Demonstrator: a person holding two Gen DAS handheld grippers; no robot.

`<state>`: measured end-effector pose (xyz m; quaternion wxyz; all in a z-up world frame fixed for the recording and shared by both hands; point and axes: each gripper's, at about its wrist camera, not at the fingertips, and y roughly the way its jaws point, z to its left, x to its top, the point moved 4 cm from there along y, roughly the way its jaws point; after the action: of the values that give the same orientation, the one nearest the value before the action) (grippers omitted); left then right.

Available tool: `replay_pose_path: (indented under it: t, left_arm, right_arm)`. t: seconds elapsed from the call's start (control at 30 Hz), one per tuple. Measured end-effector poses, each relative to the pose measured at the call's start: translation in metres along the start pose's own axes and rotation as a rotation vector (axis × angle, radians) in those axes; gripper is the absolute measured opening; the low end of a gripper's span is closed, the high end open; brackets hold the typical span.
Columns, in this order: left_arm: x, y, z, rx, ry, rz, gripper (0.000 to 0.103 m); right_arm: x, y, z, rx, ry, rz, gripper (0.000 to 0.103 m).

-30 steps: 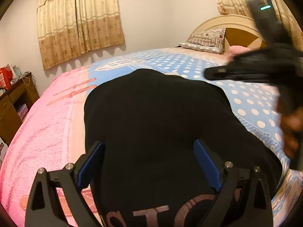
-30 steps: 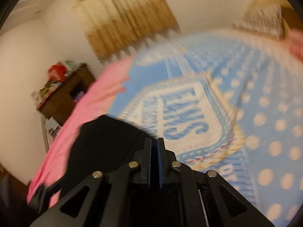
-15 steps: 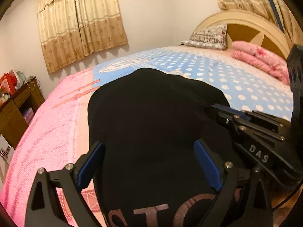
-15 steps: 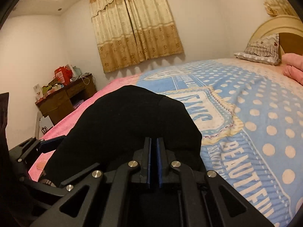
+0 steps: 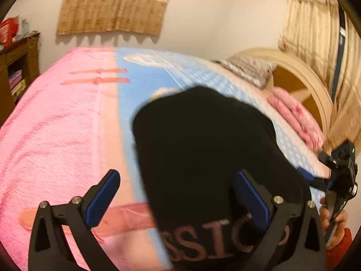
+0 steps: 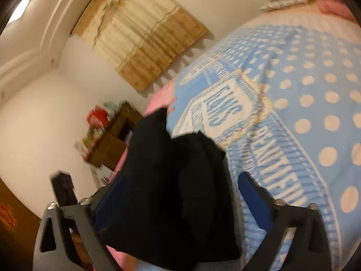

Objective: Fold large clothes

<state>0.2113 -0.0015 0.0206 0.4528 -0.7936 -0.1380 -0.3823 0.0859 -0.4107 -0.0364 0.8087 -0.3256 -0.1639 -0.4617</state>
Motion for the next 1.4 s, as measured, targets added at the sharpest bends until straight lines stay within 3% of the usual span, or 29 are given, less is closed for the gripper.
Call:
replay_pose_path:
  t: [0.1, 0.17, 0.23, 0.33, 0.43, 0.5, 0.57, 0.67, 0.73, 0.8, 0.93, 1.13, 1.3, 1.4]
  left_arm:
    - [0.004, 0.014, 0.017, -0.006, -0.072, 0.039, 0.103]
    - [-0.002, 0.027, 0.019, -0.013, -0.076, 0.077, 0.103]
    - [-0.009, 0.032, 0.017, -0.036, -0.074, 0.072, 0.103]
    - [-0.011, 0.035, 0.018, -0.102, -0.124, 0.048, 0.103]
    - [-0.005, 0.040, 0.017, -0.224, -0.208, 0.055, 0.103]
    - [-0.004, 0.051, 0.007, -0.241, -0.182, 0.103, 0.103]
    - [-0.009, 0.065, -0.007, -0.218, -0.093, 0.145, 0.103]
    - [-0.015, 0.073, -0.017, -0.209, -0.022, 0.126, 0.103]
    - [-0.016, 0.076, -0.019, -0.221, -0.011, 0.125, 0.103]
    - [-0.017, 0.076, -0.019, -0.229, -0.004, 0.117, 0.103]
    - [-0.019, 0.077, -0.007, -0.276, -0.058, 0.106, 0.103]
    - [-0.014, 0.087, -0.006, -0.316, -0.082, 0.132, 0.103]
    - [-0.015, 0.080, -0.022, -0.283, -0.025, 0.115, 0.103]
    - [-0.015, 0.064, -0.031, -0.278, -0.001, 0.086, 0.096]
  right_arm:
    - [0.014, 0.000, 0.002, 0.017, 0.024, 0.033, 0.099]
    - [0.019, 0.008, 0.015, 0.002, -0.054, 0.068, 0.099]
    - [0.019, 0.023, 0.035, -0.075, -0.195, 0.115, 0.099]
    - [0.016, 0.052, 0.048, -0.083, -0.294, 0.188, 0.099]
    - [0.011, 0.090, 0.046, -0.070, -0.313, 0.277, 0.099]
    - [0.005, 0.112, 0.033, -0.123, -0.339, 0.304, 0.099]
    - [0.003, 0.126, 0.015, -0.141, -0.339, 0.308, 0.101]
    - [-0.003, 0.132, -0.025, -0.048, -0.204, 0.343, 0.102]
    - [-0.016, 0.138, -0.057, 0.100, 0.019, 0.403, 0.102]
    - [-0.019, 0.133, -0.050, 0.124, -0.047, 0.390, 0.102]
    - [-0.021, 0.149, -0.042, 0.182, -0.032, 0.476, 0.102]
    - [-0.019, 0.168, -0.041, 0.230, -0.047, 0.485, 0.102]
    - [-0.030, 0.164, -0.031, 0.217, -0.109, 0.483, 0.101]
    - [-0.040, 0.149, -0.016, 0.261, -0.101, 0.466, 0.094]
